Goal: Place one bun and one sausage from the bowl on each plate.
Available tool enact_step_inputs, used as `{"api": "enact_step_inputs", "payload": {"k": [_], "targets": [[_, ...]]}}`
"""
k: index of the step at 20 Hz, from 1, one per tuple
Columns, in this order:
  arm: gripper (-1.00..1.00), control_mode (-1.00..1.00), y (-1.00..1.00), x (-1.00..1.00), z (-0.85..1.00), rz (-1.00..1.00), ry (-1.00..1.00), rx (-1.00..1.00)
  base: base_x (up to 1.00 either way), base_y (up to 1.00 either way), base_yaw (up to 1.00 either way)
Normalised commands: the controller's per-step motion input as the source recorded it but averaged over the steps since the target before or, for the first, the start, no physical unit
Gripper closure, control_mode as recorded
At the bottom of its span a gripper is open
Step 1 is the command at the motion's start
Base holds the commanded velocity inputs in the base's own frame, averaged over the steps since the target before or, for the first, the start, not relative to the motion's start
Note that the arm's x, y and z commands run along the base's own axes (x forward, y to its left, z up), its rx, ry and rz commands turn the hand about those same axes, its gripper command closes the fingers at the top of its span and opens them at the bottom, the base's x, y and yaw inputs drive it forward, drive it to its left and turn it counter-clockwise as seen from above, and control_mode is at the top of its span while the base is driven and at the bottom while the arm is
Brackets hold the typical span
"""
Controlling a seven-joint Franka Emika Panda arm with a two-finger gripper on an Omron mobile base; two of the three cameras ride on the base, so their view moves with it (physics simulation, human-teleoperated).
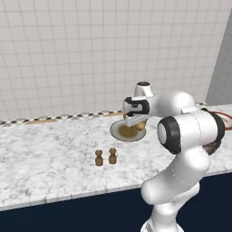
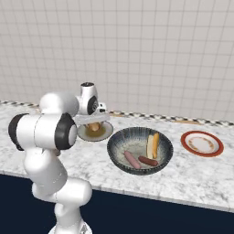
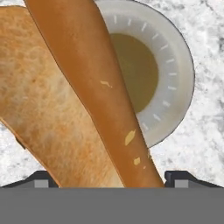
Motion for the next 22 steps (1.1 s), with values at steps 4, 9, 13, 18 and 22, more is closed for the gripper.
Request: {"api": "enact_step_inputs", "payload": {"k": [4,9,13,18,22], "targets": [[1.0,-1.0,0.08,0.58,-0.87,0.0,0.08,-0.06,0.0,0.0,0.0],[-1.0,-1.0,0.14,0.46,-0.51,0.0,0.04,-0.03,0.0,0.0,0.0],[-1.0,-1.0,0.0,0.03,0.02,0.0,0.01,0.0,0.0,0.0,0.0],[-1.0,-1.0,0.0,0.0,0.2,0.0,0.0,0.0,0.0,0.0,0.0],[-1.0,-1.0,-0.32,-0.19,0.38,0.0,-0.02,0.01,0.0,0.0,0.0]]}}
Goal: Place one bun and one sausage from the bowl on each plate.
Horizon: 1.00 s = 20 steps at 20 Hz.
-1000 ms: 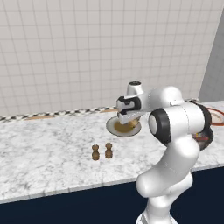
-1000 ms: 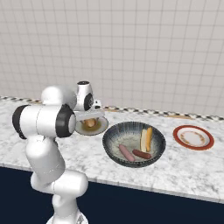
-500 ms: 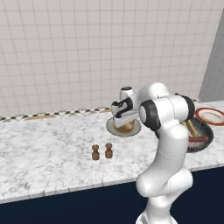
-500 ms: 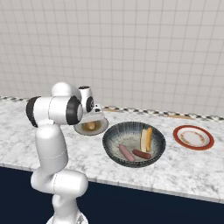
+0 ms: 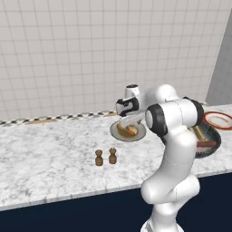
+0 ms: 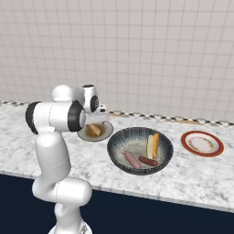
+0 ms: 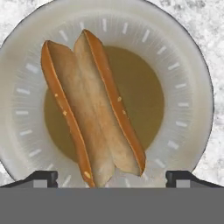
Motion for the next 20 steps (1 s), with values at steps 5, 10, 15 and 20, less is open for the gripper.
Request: {"api": "enact_step_inputs", "payload": {"k": [5,10,15,20], "targets": [[-1.0,-1.0,-1.0,-1.0,0.6,-0.09,-0.02,0.1,0.0,0.0,0.0],[-1.0,-1.0,-1.0,-1.0,0.3,-0.2,0.07,0.08,0.0,0.0,0.0],[-1.0,-1.0,-1.0,-1.0,-0.17,-0.21,0.09,0.04,0.0,0.0,0.0],[-1.0,-1.0,-1.0,-0.28,-0.54,-0.14,0.0,-0.06,0.0,0.0,0.0]]}}
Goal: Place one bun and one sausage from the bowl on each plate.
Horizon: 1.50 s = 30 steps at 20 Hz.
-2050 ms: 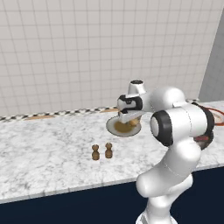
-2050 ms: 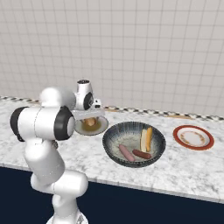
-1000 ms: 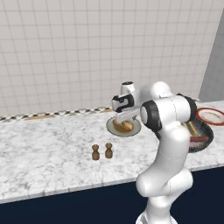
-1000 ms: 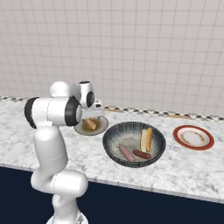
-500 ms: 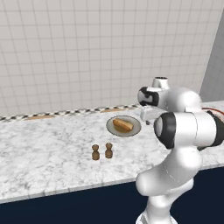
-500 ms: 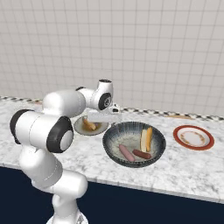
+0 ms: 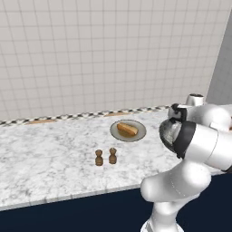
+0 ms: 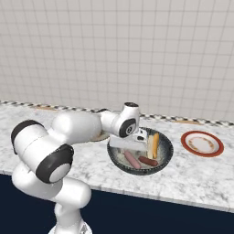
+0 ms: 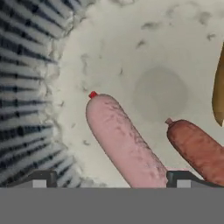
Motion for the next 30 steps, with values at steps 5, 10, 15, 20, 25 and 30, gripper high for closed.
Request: {"api": "enact_step_inputs", "payload": {"k": [5,10,15,20,25,30], "targets": [[-1.0,-1.0,-0.59,0.1,-0.33,-0.03,0.05,-0.1,0.0,0.0,0.0],[-1.0,-1.0,-0.03,-0.19,-0.28,0.0,0.11,-0.01,0.0,0.0,0.0],[-1.0,-1.0,0.16,-0.71,-0.01,0.04,-0.05,0.0,0.0,0.0,0.0],[-1.0,-1.0,0.0,-0.17,-0.09,0.0,-0.06,0.0,0.0,0.0,0.0],[-1.0,-1.0,0.0,0.36,-0.16,-0.01,-0.01,0.0,0.0,0.0,0.0],[-1.0,-1.0,-0.21,0.26,-0.23,0.0,0.04,0.01,0.0,0.0,0.0]]}}
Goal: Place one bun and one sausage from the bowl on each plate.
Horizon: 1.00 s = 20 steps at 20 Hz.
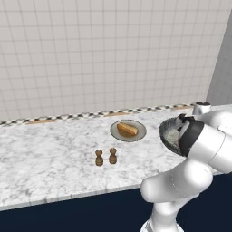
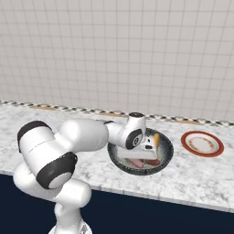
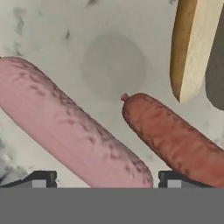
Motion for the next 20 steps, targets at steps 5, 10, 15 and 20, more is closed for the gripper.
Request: {"api": "enact_step_inputs", "payload": {"k": [5,10,15,20], "targets": [[-1.0,-1.0,0.0,-0.22,-0.64,0.0,0.1,0.0,0.0,0.0,0.0],[1.0,-1.0,0.18,-0.7,-0.78,0.01,0.06,0.0,0.0,0.0,0.0],[1.0,-1.0,0.21,-0.52,-0.97,0.3,0.01,-0.02,0.0,0.0,0.0],[1.0,-1.0,0.46,-0.22,-0.59,0.41,-0.06,0.01,0.0,0.0,0.0]]}}
